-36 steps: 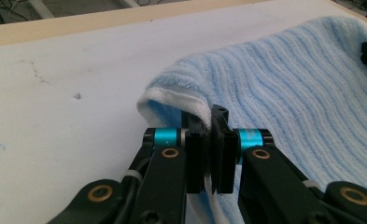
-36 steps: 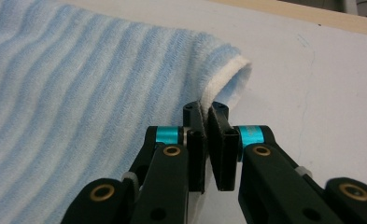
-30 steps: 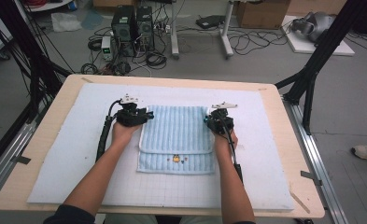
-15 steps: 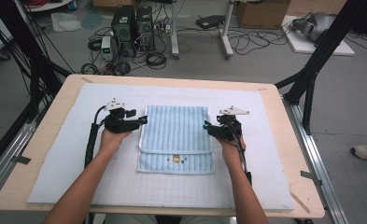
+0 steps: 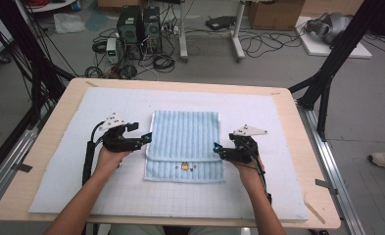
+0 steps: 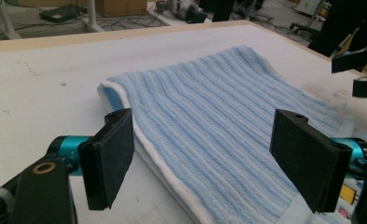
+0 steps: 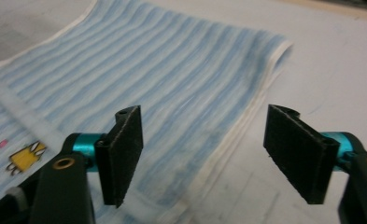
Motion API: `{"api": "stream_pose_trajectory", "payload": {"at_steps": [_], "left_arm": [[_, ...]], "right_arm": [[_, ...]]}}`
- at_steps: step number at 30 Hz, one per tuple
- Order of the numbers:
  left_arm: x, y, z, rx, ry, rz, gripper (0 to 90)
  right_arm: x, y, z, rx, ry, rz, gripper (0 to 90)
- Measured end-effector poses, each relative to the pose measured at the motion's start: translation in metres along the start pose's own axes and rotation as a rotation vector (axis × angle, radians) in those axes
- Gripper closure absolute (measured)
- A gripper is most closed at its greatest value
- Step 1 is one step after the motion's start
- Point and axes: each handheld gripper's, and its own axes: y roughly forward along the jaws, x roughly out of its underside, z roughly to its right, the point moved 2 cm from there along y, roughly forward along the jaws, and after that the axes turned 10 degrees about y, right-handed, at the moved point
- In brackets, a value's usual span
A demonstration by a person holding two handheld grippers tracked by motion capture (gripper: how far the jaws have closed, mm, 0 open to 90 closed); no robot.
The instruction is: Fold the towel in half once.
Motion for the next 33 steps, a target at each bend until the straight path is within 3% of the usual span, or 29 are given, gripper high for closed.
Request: {"api": "stream_pose_trajectory", "payload": {"at_steps": [4, 7, 11, 14, 23, 33], "left_arm": [[0.004, -0.005, 0.004, 0.001, -0.012, 0.011, 22.6], [0.006, -0.009, 0.005, -0.006, -0.014, 0.017, 22.6], [0.008, -0.011, 0.004, -0.017, -0.020, 0.023, 22.6], [0.011, -0.012, 0.006, -0.014, -0.017, 0.013, 22.6], [0.014, -0.011, 0.009, 0.004, -0.010, -0.003, 22.7], [0.016, -0.010, 0.008, 0.007, -0.012, -0.013, 23.8]], "right_arm": [[0.008, 0.005, -0.009, -0.017, -0.045, -0.025, 12.0], [0.009, 0.005, -0.013, -0.014, -0.085, -0.044, 11.8], [0.009, 0.000, -0.012, -0.018, -0.084, -0.029, 12.4], [0.010, -0.006, -0.009, -0.063, -0.047, -0.020, 21.0], [0.010, -0.016, 0.001, -0.074, -0.009, 0.000, 50.4], [0.021, 0.000, -0.003, -0.074, -0.047, -0.101, 56.7]]}}
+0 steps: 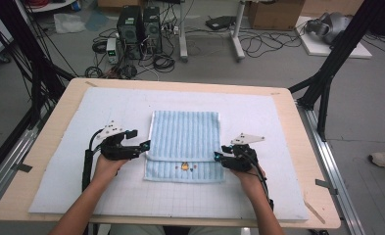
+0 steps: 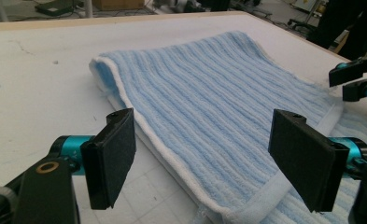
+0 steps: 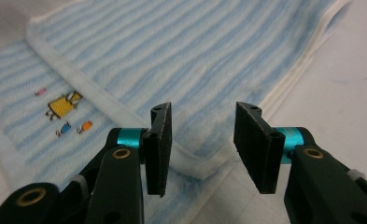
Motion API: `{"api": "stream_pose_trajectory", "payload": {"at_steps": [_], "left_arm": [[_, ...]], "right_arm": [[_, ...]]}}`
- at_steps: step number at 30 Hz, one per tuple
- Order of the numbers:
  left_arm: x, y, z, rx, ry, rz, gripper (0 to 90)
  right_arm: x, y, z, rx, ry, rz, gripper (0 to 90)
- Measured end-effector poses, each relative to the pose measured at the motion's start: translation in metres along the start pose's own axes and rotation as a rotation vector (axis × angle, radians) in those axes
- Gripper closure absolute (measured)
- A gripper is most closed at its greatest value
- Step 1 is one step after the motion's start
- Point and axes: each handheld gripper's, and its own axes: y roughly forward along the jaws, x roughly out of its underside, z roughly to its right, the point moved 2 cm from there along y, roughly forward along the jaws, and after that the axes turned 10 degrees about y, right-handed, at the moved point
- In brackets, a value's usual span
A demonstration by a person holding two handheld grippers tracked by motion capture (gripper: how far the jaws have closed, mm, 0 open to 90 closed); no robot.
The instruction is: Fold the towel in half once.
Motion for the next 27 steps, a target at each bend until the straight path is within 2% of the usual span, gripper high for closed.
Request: {"api": "stream_pose_trajectory", "payload": {"at_steps": [4, 7, 10, 12, 19, 23, 27], "left_arm": [[0.001, 0.000, -0.001, -0.003, -0.005, -0.006, 24.3], [0.002, 0.000, -0.001, -0.002, -0.003, -0.015, 24.7], [0.002, 0.001, -0.001, 0.003, 0.001, -0.027, 25.6], [0.003, 0.001, 0.000, 0.009, 0.004, -0.033, 28.2], [0.005, 0.002, 0.000, 0.015, 0.012, -0.076, 35.5], [0.007, 0.003, 0.001, 0.002, 0.017, -0.108, 35.0], [0.009, 0.007, 0.003, 0.022, 0.022, -0.151, 34.6]], "right_arm": [[0.005, 0.008, 0.000, 0.017, 0.002, -0.042, 62.8], [0.004, 0.008, 0.000, 0.023, 0.002, -0.043, 75.2], [0.004, 0.009, -0.003, 0.031, -0.027, -0.044, 86.7], [0.003, 0.008, -0.006, 0.050, -0.046, -0.044, 87.1], [-0.002, -0.003, -0.009, 0.018, -0.041, -0.008, 87.6], [-0.004, -0.013, -0.011, -0.005, -0.046, 0.012, 87.7], [-0.006, -0.018, -0.013, -0.011, -0.042, 0.025, 87.7]]}}
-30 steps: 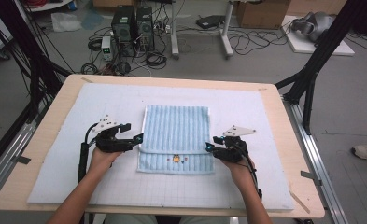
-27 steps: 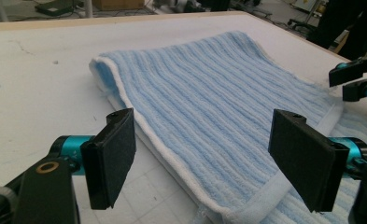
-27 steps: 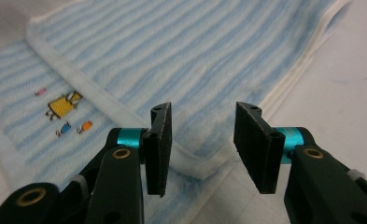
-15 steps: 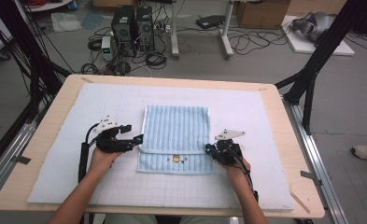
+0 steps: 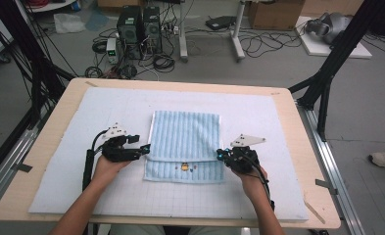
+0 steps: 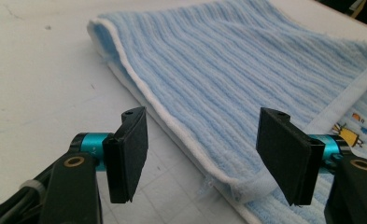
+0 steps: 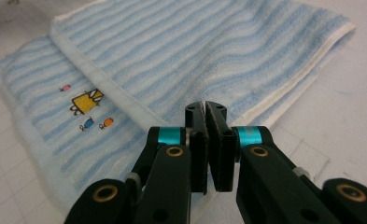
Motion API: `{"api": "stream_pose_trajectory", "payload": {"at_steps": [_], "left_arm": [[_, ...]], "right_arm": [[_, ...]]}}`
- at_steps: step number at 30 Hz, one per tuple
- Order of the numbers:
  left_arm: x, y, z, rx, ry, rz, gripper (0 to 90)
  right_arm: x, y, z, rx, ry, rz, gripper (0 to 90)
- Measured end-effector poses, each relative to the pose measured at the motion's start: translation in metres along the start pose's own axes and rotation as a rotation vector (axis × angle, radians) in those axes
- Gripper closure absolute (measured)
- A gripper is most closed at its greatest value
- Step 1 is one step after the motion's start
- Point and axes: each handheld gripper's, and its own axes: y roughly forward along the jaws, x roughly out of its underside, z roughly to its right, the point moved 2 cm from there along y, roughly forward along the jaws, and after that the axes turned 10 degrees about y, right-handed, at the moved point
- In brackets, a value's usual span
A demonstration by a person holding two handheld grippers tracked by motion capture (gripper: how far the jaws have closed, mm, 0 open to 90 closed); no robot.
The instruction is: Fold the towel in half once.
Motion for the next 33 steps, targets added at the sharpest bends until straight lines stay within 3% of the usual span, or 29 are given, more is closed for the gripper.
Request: {"api": "stream_pose_trajectory", "payload": {"at_steps": [3, 8, 16, 19, 25, 29, 33], "left_arm": [[0.001, 0.006, 0.006, 0.024, 0.031, -0.046, 36.5], [0.002, 0.011, 0.012, 0.014, 0.088, -0.111, 47.2], [0.003, 0.016, 0.017, -0.002, 0.127, -0.140, 67.9], [0.002, 0.016, 0.018, -0.012, 0.130, -0.125, 80.2], [-0.001, 0.010, 0.019, 0.003, 0.142, -0.079, 85.0], [-0.003, 0.007, 0.020, 0.025, 0.137, -0.047, 86.5], [-0.005, 0.004, 0.018, 0.044, 0.103, -0.003, 86.6]], "right_arm": [[0.002, 0.004, 0.000, 0.011, -0.008, -0.019, 87.5], [0.003, 0.008, 0.001, 0.021, -0.005, -0.024, 86.5], [0.004, 0.009, 0.002, 0.019, 0.004, -0.034, 86.0], [0.005, 0.010, 0.003, 0.019, 0.003, -0.038, 85.4], [0.005, 0.010, 0.003, 0.025, 0.005, -0.036, 82.6], [0.005, 0.008, 0.004, 0.019, 0.013, -0.044, 67.0], [0.008, 0.013, -0.001, -0.020, -0.038, -0.094, 54.3]]}}
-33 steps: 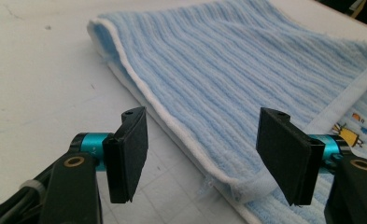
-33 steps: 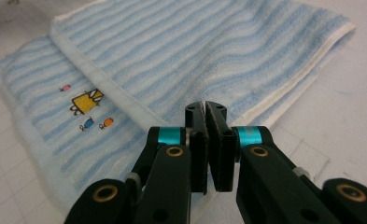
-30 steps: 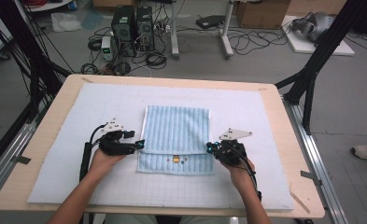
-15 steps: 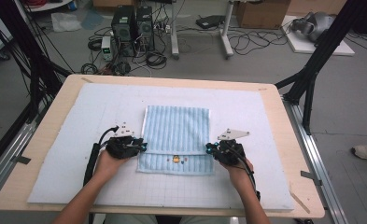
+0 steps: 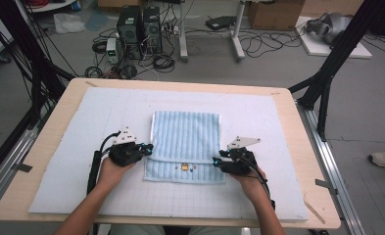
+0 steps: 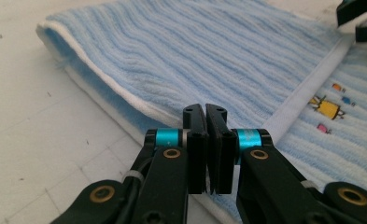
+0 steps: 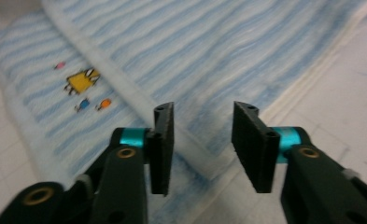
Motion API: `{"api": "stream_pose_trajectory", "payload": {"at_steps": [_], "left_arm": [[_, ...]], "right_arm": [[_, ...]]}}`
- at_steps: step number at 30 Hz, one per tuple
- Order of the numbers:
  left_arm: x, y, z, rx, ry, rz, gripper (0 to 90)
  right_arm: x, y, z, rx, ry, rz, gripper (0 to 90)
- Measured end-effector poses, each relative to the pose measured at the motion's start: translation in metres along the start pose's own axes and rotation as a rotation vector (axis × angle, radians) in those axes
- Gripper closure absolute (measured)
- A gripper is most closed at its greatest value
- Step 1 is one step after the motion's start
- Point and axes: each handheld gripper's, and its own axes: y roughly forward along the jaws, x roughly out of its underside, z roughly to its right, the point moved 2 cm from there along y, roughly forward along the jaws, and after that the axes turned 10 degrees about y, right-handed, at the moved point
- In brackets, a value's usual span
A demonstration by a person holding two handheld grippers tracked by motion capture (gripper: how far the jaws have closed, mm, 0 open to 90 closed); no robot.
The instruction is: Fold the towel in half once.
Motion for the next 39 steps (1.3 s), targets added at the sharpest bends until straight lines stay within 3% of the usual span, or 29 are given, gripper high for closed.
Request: {"api": "stream_pose_trajectory", "payload": {"at_steps": [4, 8, 11, 22, 27, 39], "left_arm": [[-0.001, -0.003, -0.002, 0.006, -0.022, 0.021, 87.1], [-0.001, -0.003, -0.002, 0.017, -0.033, 0.025, 87.1], [-0.002, -0.005, -0.001, 0.019, -0.041, 0.037, 87.1], [-0.006, -0.015, 0.001, 0.042, -0.081, 0.086, 87.1], [-0.004, -0.020, 0.006, 0.059, -0.092, 0.084, 87.1], [0.009, -0.029, 0.020, 0.075, -0.104, 0.048, 87.0]], "right_arm": [[0.004, 0.008, -0.002, 0.054, -0.034, -0.055, 54.8], [0.004, 0.005, 0.002, 0.060, -0.019, -0.049, 71.4], [0.004, 0.003, 0.003, 0.089, -0.040, -0.044, 82.7], [-0.001, -0.016, -0.005, 0.092, -0.063, 0.040, 83.6], [0.005, -0.030, -0.009, 0.090, -0.061, 0.072, 83.7], [0.022, -0.045, -0.028, 0.067, -0.110, 0.044, 83.6]]}}
